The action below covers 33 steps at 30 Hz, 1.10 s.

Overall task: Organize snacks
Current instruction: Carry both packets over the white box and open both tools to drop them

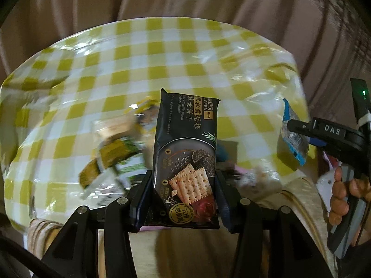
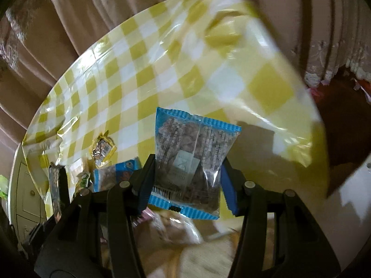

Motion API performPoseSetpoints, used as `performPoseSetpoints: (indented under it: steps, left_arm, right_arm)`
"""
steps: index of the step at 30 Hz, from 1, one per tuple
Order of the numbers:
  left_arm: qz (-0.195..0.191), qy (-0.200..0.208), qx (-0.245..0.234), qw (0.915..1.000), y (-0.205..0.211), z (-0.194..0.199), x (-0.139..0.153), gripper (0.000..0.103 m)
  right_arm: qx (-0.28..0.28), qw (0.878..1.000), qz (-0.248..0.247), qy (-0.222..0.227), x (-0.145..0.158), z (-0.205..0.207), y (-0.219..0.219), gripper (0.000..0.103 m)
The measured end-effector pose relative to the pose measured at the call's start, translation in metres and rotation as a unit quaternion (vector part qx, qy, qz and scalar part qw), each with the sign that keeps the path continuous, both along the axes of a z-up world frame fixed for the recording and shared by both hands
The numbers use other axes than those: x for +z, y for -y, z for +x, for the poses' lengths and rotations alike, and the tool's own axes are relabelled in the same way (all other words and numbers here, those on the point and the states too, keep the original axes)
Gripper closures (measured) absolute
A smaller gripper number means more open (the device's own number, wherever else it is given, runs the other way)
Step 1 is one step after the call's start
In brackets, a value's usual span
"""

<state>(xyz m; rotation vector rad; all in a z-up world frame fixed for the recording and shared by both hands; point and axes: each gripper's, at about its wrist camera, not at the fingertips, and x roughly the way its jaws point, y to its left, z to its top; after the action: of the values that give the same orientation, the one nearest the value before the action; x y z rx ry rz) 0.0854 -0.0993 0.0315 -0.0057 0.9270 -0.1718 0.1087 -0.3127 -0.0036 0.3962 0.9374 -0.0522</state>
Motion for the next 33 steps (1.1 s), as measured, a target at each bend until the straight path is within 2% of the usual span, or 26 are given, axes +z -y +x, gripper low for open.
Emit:
performPoseSetpoints:
  steps: [9,15,20,27,30,33]
  left_arm:
    - [0.001,-0.003,-0.102,0.9948,0.09,-0.015,0.008,0.052]
    - [-0.009,-0.024,-0.19,0.9815,0.157,-0.027,0.007,0.052]
    - [-0.008,-0.052,-0.268,0.962,0.216,-0.039,-0.001,0.052]
    - [0.016,-0.139,-0.362,0.9217,0.288,-0.043,-0.034,0.052]
    - [0.039,-0.177,-0.382,0.9063,0.308,-0.041,-0.054,0.052]
    - [0.057,-0.205,-0.389,0.8962,0.323,-0.044,-0.068,0.052]
  right_arm:
    - [-0.058,0.998,0.01,-0.008,0.0,-0.063,0.076,0.047]
    - [-0.105,0.994,0.01,-0.026,-0.011,-0.106,0.124,0.047]
    - [-0.14,0.989,0.007,-0.051,-0.025,-0.134,0.155,0.047]
    - [-0.188,0.977,0.001,-0.097,-0.051,-0.165,0.193,0.047]
    - [-0.202,0.972,0.002,-0.12,-0.067,-0.172,0.204,0.047]
    - [-0.212,0.967,0.006,-0.144,-0.082,-0.177,0.21,0.047]
